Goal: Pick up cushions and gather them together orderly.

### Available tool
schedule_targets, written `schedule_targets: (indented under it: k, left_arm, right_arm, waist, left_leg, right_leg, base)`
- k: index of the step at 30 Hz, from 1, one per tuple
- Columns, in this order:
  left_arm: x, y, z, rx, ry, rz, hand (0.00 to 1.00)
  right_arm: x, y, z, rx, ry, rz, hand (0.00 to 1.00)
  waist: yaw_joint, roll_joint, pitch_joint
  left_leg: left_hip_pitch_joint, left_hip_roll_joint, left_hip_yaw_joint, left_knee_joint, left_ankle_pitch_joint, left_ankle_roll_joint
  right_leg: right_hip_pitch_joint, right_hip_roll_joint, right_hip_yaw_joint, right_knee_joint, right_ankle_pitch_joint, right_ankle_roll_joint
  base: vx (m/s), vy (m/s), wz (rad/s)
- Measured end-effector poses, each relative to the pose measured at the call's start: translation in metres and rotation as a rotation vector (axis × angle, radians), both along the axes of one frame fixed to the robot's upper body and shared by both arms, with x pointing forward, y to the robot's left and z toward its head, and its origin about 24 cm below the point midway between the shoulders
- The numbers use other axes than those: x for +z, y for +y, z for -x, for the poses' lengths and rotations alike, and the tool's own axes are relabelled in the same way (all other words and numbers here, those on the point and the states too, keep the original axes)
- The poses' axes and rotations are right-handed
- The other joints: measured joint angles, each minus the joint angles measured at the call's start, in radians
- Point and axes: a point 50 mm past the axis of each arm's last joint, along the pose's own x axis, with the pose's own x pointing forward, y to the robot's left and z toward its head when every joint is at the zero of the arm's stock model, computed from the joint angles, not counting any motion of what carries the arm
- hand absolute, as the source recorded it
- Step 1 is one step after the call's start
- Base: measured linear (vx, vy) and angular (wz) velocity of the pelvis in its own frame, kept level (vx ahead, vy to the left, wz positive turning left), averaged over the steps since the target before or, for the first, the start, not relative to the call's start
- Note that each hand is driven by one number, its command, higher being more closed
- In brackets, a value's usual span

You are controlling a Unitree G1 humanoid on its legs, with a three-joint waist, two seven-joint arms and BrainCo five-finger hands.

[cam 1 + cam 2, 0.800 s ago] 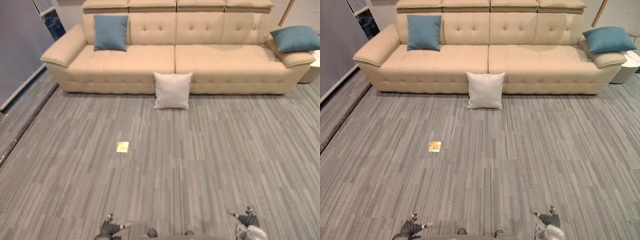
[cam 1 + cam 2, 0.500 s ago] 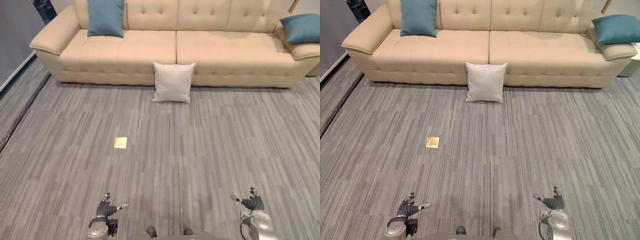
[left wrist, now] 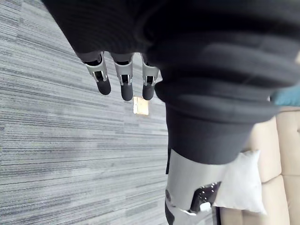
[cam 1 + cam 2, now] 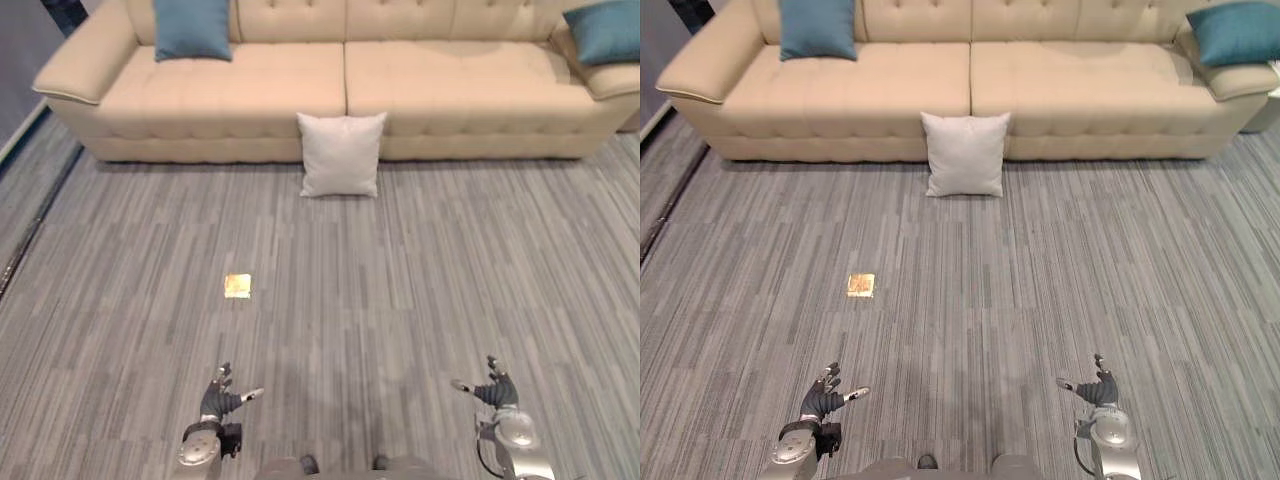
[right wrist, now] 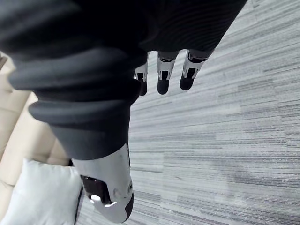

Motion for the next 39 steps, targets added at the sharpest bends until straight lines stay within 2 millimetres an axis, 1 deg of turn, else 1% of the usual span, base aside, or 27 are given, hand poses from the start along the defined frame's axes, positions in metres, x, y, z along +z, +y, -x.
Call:
schedule_targets:
  k: [2,3,4,6,9,10,11,12,14,15,16,17,18,19,21,24,26,27,28,29,30,32,33,34,36,37,39]
  left_arm:
    - [0.002,-0.002,-0.005,-0.008,-0.014,-0.002,0.0]
    - [0.005,-0.002,-0.011,-0.016,-0.027,-0.012,0.0]
    - [0.006,-0.002,-0.016,-0.031,-0.034,-0.027,0.0]
    - [0.009,-0.003,-0.022,-0.039,-0.048,-0.029,0.0]
    - [0.016,-0.009,-0.038,-0.061,-0.091,-0.023,0.0]
    - [0.018,-0.008,-0.043,-0.062,-0.103,-0.029,0.0]
    - [0.018,-0.008,-0.043,-0.06,-0.102,-0.029,0.0]
    - [0.016,-0.009,-0.042,-0.059,-0.093,-0.026,0.0]
    - [0.016,-0.013,-0.046,-0.067,-0.097,-0.025,0.0]
    - [0.016,-0.013,-0.045,-0.065,-0.094,-0.023,0.0]
    - [0.013,-0.014,-0.043,-0.063,-0.083,-0.019,0.0]
    - [0.011,-0.014,-0.04,-0.061,-0.074,-0.016,0.0]
    - [0.011,-0.013,-0.039,-0.059,-0.071,-0.015,0.0]
    - [0.009,-0.014,-0.038,-0.059,-0.062,-0.009,0.0]
    - [0.008,-0.014,-0.037,-0.061,-0.059,0.004,0.0]
    - [0.006,-0.012,-0.032,-0.047,-0.048,0.003,0.0]
    - [0.001,-0.01,-0.022,-0.018,-0.024,0.012,0.0]
    - [-0.002,-0.011,-0.015,-0.008,-0.005,0.019,0.0]
    - [-0.005,-0.011,-0.009,-0.003,0.013,0.021,0.0]
    - [-0.006,-0.01,-0.005,0.003,0.022,0.02,0.0]
    - [-0.005,-0.008,-0.007,0.018,0.015,0.022,0.0]
    - [-0.003,-0.014,-0.013,0.011,-0.006,0.036,0.0]
    - [-0.003,-0.014,-0.012,0.012,-0.003,0.036,0.0]
    - [-0.003,-0.011,-0.012,0.012,0.001,0.028,0.0]
    - [-0.004,-0.009,-0.01,0.015,0.007,0.021,0.0]
    - [-0.004,-0.009,-0.009,0.022,0.009,0.014,0.0]
    - [-0.002,-0.005,-0.011,0.023,-0.001,0.001,0.0]
  right_arm:
    - [-0.001,0.005,-0.002,0.009,-0.002,-0.001,0.0]
    - [-0.001,0.009,-0.002,0.018,0.002,-0.003,0.0]
    - [-0.002,0.012,-0.003,0.026,0.002,-0.008,0.0]
    - [0.0,0.014,-0.007,0.031,-0.008,-0.011,0.0]
    - [0.005,0.012,-0.011,0.039,-0.033,0.0,0.0]
    - [0.005,0.013,-0.01,0.042,-0.03,0.001,0.0]
    - [0.005,0.012,-0.01,0.042,-0.03,0.003,0.0]
    - [0.005,0.011,-0.009,0.04,-0.028,0.005,0.0]
    - [0.008,0.015,-0.015,0.049,-0.048,-0.003,0.0]
    - [0.01,0.016,-0.017,0.055,-0.057,-0.002,0.0]
    - [0.014,0.019,-0.022,0.072,-0.082,0.001,0.0]
    - [0.016,0.022,-0.026,0.094,-0.095,0.0,0.0]
    - [0.017,0.025,-0.029,0.096,-0.103,-0.007,0.0]
    - [0.017,0.027,-0.029,0.097,-0.111,-0.018,0.0]
    - [0.017,0.026,-0.029,0.095,-0.111,-0.017,0.0]
    - [0.018,0.024,-0.033,0.097,-0.109,-0.011,0.0]
    - [0.014,0.023,-0.032,0.083,-0.091,-0.017,0.0]
    - [0.01,0.02,-0.028,0.069,-0.069,-0.016,0.0]
    - [0.006,0.02,-0.022,0.062,-0.043,-0.018,0.0]
    - [0.004,0.021,-0.02,0.062,-0.036,-0.023,0.0]
    - [-0.003,0.023,-0.009,0.051,-0.009,-0.036,0.0]
    - [-0.008,0.021,0.001,0.03,0.02,-0.039,0.0]
    - [-0.011,0.022,0.007,0.015,0.035,-0.05,0.0]
    - [-0.014,0.025,0.011,0.016,0.054,-0.057,0.0]
    - [-0.017,0.031,0.011,0.029,0.062,-0.071,0.0]
    - [-0.014,0.035,0.006,0.052,0.044,-0.072,0.0]
    - [-0.01,0.038,-0.001,0.067,0.015,-0.072,0.0]
  waist:
    - [-0.005,-0.001,0.013]
    - [-0.007,0.002,0.03]
    - [-0.003,0.001,0.05]
    - [-0.01,0.001,0.069]
    - [-0.043,0.026,0.107]
    - [-0.058,0.008,0.11]
    - [-0.063,0.01,0.112]
    - [-0.065,0.02,0.112]
    - [-0.061,0.027,0.112]
    - [-0.058,0.027,0.112]
    - [-0.059,0.027,0.112]
    - [-0.052,0.022,0.117]
    - [-0.045,0.02,0.121]
    - [-0.028,0.01,0.128]
    - [-0.004,-0.007,0.137]
    - [0.027,-0.03,0.149]
    - [0.053,-0.028,0.147]
    - [0.056,-0.015,0.142]
    - [0.058,-0.009,0.133]
    - [0.06,-0.019,0.122]
    - [0.049,-0.062,0.095]
    - [0.046,-0.073,0.089]
    - [0.043,-0.075,0.091]
    - [0.033,-0.076,0.092]
    - [0.011,-0.065,0.098]
    - [0.003,-0.051,0.103]
    - [-0.006,-0.044,0.105]
  left_leg:
    - [0.036,-0.01,-0.002,-0.01,-0.029,0.023]
    - [0.077,-0.012,-0.019,-0.037,-0.074,0.045]
    - [0.114,-0.017,-0.028,-0.065,-0.11,0.045]
    - [0.148,-0.007,-0.038,-0.083,-0.119,0.04]
    - [0.2,0.036,-0.087,-0.116,-0.119,0.036]
    - [0.232,0.039,-0.105,-0.124,-0.116,-0.011]
    - [0.248,0.049,-0.117,-0.125,-0.123,-0.032]
    - [0.26,0.071,-0.132,-0.121,-0.123,-0.059]
    - [0.23,0.105,-0.13,-0.002,-0.037,-0.178]
    - [0.203,0.114,-0.128,0.073,-0.004,-0.189]
    - [0.119,0.147,-0.125,0.277,0.113,-0.21]
    - [0.012,0.195,-0.121,0.522,0.123,-0.2]
    - [-0.039,0.215,-0.109,0.641,0.105,-0.174]
    - [-0.122,0.236,-0.096,0.779,0.065,-0.124]
    - [-0.232,0.234,-0.05,0.792,0.037,-0.077]
    - [-0.399,0.163,-0.022,0.498,0.022,-0.053]
    - [-0.413,0.115,-0.058,0.188,0.066,-0.108]
    - [-0.406,0.1,-0.078,0.011,0.125,-0.114]
    - [-0.408,0.1,-0.092,0.012,0.238,-0.062]
    - [-0.412,0.091,-0.09,0.046,0.271,-0.021]
    - [-0.433,0.052,-0.081,0.119,0.209,0.017]
    - [-0.409,0.013,-0.072,0.174,0.13,0.048]
    - [-0.35,-0.014,-0.07,0.172,0.085,0.065]
    - [-0.277,-0.041,-0.075,0.153,0.053,0.079]
    - [-0.14,-0.059,-0.095,0.097,0.032,0.095]
    - [-0.057,-0.056,-0.106,0.05,0.031,0.096]
    - [0.018,-0.054,-0.121,-0.003,0.029,0.098]
  right_leg:
    - [-0.125,-0.033,-0.038,0.285,-0.002,0.007]
    - [-0.216,-0.053,-0.084,0.447,-0.057,-0.016]
    - [-0.281,-0.07,-0.131,0.489,-0.115,-0.045]
    - [-0.366,-0.079,-0.197,0.423,-0.139,-0.062]
    - [-0.441,-0.056,-0.272,0.139,-0.034,-0.073]
    - [-0.456,-0.051,-0.27,-0.037,0.101,-0.086]
    - [-0.453,-0.048,-0.265,-0.046,0.184,-0.102]
    - [-0.455,-0.049,-0.261,0.002,0.24,-0.167]
    - [-0.466,-0.067,-0.287,0.165,0.086,-0.189]
    - [-0.449,-0.067,-0.292,0.171,0.061,-0.192]
    - [-0.387,-0.056,-0.302,0.14,0.028,-0.197]
    - [-0.3,-0.024,-0.304,0.066,0.021,-0.199]
    - [-0.249,-0.005,-0.304,0.021,0.021,-0.2]
    - [-0.152,0.016,-0.303,-0.052,0.021,-0.201]
    - [-0.028,0.033,-0.294,-0.155,0.02,-0.201]
    - [0.08,0.037,-0.238,-0.258,0.016,-0.179]
    - [0.136,0.039,-0.184,-0.308,0.008,-0.147]
    - [0.178,0.047,-0.16,-0.336,-0.008,-0.117]
    - [0.217,0.046,-0.136,-0.345,-0.04,-0.081]
    - [0.229,0.033,-0.126,-0.343,-0.057,-0.065]
    - [0.23,-0.017,-0.127,-0.3,-0.093,-0.031]
    - [0.17,-0.084,-0.128,-0.088,-0.107,-0.002]
    - [0.087,-0.134,-0.119,0.165,-0.066,0.035]
    - [-0.002,-0.174,-0.096,0.433,-0.018,0.028]
    - [-0.087,-0.166,-0.089,0.605,-0.069,-0.027]
    - [-0.135,-0.144,-0.114,0.585,-0.093,-0.06]
    - [-0.211,-0.122,-0.165,0.487,-0.114,-0.068]
  base:
    - [0.16,0.056,-0.1]
    - [0.18,0.026,-0.06]
    - [0.18,0.02,-0.06]
    - [0.29,-0.04,0.15]
    - [0.37,-0.123,0.63]
    - [0.5,-0.196,0.73]
    - [0.52,-0.213,0.75]
    - [0.45,-0.199,0.42]
    - [0.59,-0.276,0.36]
    - [0.61,-0.311,0.32]
    - [0.6,-0.318,0.16]
    - [0.69,-0.351,0.05]
    - [0.64,-0.286,-0.12]
    - [0.5,-0.194,-0.17]
    - [0.48,-0.119,-0.19]
    - [0.46,-0.022,-0.53]
    - [0.51,0.091,-0.93]
    - [0.69,0.276,-0.87]
    - [0.7,0.309,-0.78]
    - [0.62,0.285,-0.42]
    - [0.65,0.216,-0.05]
    - [0.7,0.247,0.11]
    - [0.61,0.27,0.26]
    - [0.62,0.243,0.39]
    - [0.61,0.148,0.41]
    - [0.57,0.096,0.33]
    - [0.52,0.024,0.35]
